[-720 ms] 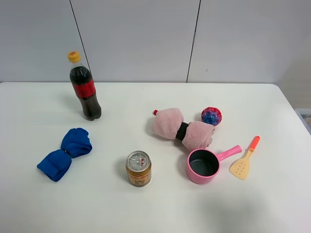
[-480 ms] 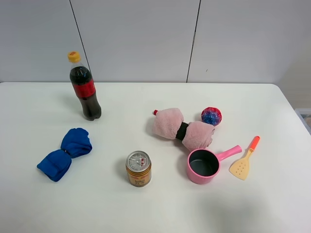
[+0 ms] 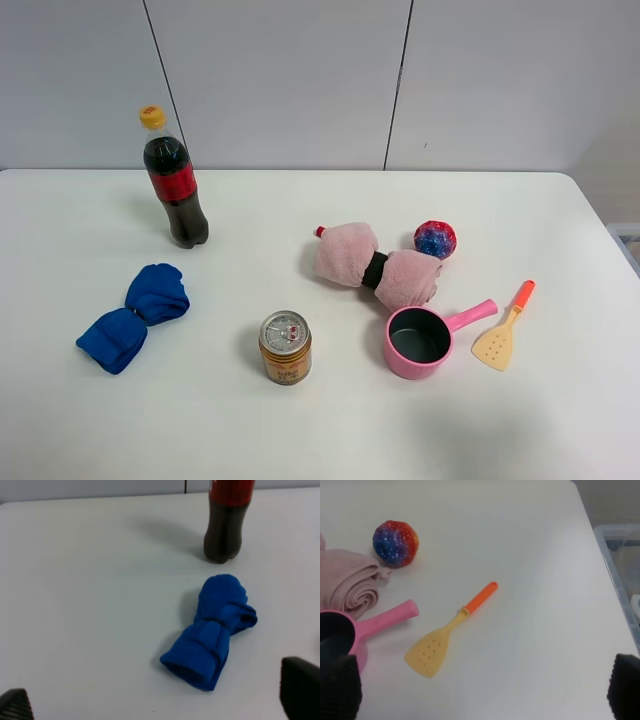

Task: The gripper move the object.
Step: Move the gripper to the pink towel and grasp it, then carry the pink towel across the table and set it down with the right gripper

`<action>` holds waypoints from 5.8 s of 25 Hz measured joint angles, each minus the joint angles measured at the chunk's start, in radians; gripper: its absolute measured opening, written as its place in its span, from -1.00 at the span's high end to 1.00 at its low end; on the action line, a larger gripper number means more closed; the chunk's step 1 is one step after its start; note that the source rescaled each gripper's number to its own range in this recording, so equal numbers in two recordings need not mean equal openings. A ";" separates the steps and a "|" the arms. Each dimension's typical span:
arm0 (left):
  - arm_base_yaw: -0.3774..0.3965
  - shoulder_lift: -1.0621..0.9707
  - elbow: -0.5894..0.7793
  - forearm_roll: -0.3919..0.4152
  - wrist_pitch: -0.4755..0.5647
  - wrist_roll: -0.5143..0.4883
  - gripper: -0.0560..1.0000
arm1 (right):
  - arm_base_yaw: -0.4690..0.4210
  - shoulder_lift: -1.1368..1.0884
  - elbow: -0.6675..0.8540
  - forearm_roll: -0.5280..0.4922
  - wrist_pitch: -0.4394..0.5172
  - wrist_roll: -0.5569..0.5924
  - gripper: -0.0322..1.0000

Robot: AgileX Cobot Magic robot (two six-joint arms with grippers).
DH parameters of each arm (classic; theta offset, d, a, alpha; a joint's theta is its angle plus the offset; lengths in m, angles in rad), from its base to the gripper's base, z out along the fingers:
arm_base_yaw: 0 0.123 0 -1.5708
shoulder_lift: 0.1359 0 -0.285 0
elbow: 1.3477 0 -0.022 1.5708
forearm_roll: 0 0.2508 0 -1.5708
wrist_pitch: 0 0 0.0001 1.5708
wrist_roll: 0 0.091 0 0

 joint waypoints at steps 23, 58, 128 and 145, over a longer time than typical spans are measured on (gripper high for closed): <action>0.000 0.000 0.000 0.000 0.000 0.000 -1.00 | 0.000 0.590 -0.505 0.021 0.090 -0.085 -1.00; 0.000 0.000 0.000 0.000 0.000 0.000 -1.00 | 0.277 1.635 -0.725 0.328 -0.238 -0.828 -1.00; 0.000 0.000 0.000 0.000 0.000 0.000 -1.00 | 0.507 1.957 -0.726 -0.062 -0.557 -0.427 0.94; 0.000 0.000 0.000 0.000 0.000 0.000 -1.00 | 0.507 1.526 -0.726 -0.082 -0.378 -0.191 0.94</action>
